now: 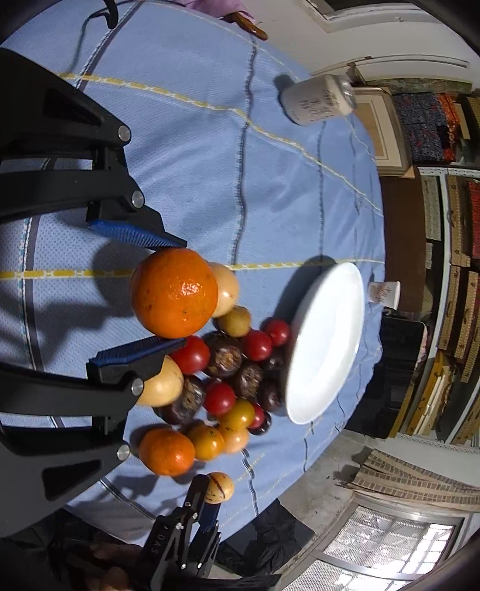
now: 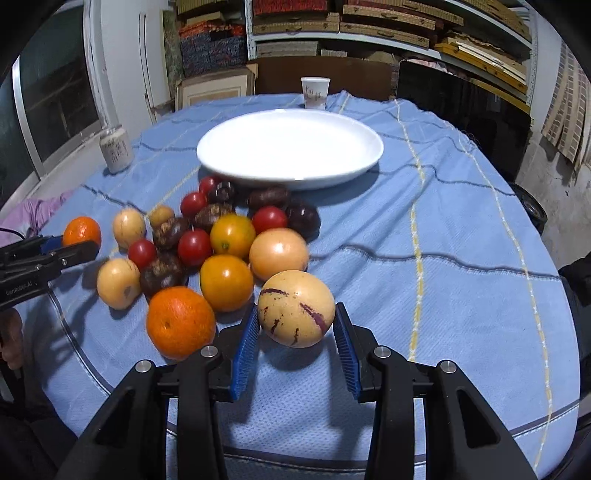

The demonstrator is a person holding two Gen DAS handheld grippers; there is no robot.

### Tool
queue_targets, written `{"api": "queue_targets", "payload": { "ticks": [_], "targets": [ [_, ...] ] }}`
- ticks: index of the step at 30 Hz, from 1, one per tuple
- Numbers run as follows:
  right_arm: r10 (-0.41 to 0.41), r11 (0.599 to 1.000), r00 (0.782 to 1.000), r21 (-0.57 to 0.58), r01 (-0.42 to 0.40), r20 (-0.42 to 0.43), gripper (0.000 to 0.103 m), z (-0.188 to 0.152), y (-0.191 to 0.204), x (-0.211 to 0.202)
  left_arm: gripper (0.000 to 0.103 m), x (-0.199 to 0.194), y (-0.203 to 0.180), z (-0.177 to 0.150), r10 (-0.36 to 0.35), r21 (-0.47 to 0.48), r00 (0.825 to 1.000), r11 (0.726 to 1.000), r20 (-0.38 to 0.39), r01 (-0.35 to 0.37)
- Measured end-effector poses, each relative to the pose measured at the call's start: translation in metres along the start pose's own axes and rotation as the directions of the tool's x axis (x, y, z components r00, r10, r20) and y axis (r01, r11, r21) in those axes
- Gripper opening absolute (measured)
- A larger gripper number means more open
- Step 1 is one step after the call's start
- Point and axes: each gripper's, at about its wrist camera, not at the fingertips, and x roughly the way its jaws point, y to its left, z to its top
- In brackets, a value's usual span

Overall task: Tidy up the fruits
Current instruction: 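Carry both fruits onto the white plate and open both grippers, then grasp the pale yellow grapefruit with the left gripper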

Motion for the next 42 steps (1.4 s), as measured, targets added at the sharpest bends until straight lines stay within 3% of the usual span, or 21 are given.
{"api": "queue_targets", "payload": {
  "ticks": [6,10,14,20,26,31,32,34,36,38,42],
  "targets": [
    [-0.001,1.000,0.998,0.004,0.001,0.060,0.041,0.053,-0.022,-0.011,0.045,-0.006,-0.013,0.049,-0.008,0.059,0.998,0.998,0.057,0.005],
    [0.010,1.000,0.996,0.007,-0.011,0.088,0.041,0.103,-0.034,-0.002,0.045,0.013,-0.020,0.104,-0.047,0.064,0.996,0.997,0.073,0.042],
    [0.022,1.000,0.997,0.007,-0.022,0.074,0.041,0.147,-0.042,0.035,0.045,0.063,-0.020,0.158,-0.094,0.032,0.995,0.995,0.046,0.093],
    [0.032,0.999,0.999,-0.014,-0.032,0.011,0.041,0.193,-0.048,0.114,0.045,0.151,-0.027,0.209,-0.082,0.030,0.996,0.996,-0.033,0.083],
    [0.033,0.999,0.997,-0.038,-0.036,-0.070,0.041,0.214,-0.050,0.183,0.045,0.218,-0.026,0.224,-0.044,0.030,0.990,0.998,-0.136,0.049],
    [0.024,0.997,0.994,-0.067,-0.031,-0.103,0.042,0.218,-0.046,0.203,0.046,0.243,-0.023,0.225,-0.012,0.041,0.981,0.999,-0.194,0.020],
    [0.022,0.997,0.994,-0.070,-0.030,-0.105,0.042,0.220,-0.046,0.205,0.047,0.242,-0.023,0.227,-0.006,0.042,0.982,0.999,-0.188,0.015],
    [0.015,0.997,0.995,-0.072,-0.022,-0.097,0.047,0.221,-0.046,0.205,0.065,0.239,-0.023,0.229,-0.003,0.034,0.983,0.999,-0.183,0.010],
    [0.005,0.998,0.998,-0.055,-0.009,-0.069,0.054,0.222,-0.049,0.197,0.067,0.235,-0.020,0.231,0.001,0.024,0.984,1.000,-0.177,0.003],
    [-0.002,0.999,0.999,-0.041,0.000,-0.038,0.069,0.223,-0.053,0.185,0.068,0.225,-0.017,0.232,-0.008,0.007,0.986,1.000,-0.169,0.009],
    [-0.021,0.999,1.000,-0.032,0.022,0.021,0.069,0.217,-0.056,0.144,0.076,0.179,-0.015,0.225,0.001,0.000,0.995,1.000,-0.102,-0.001]
  ]
}}
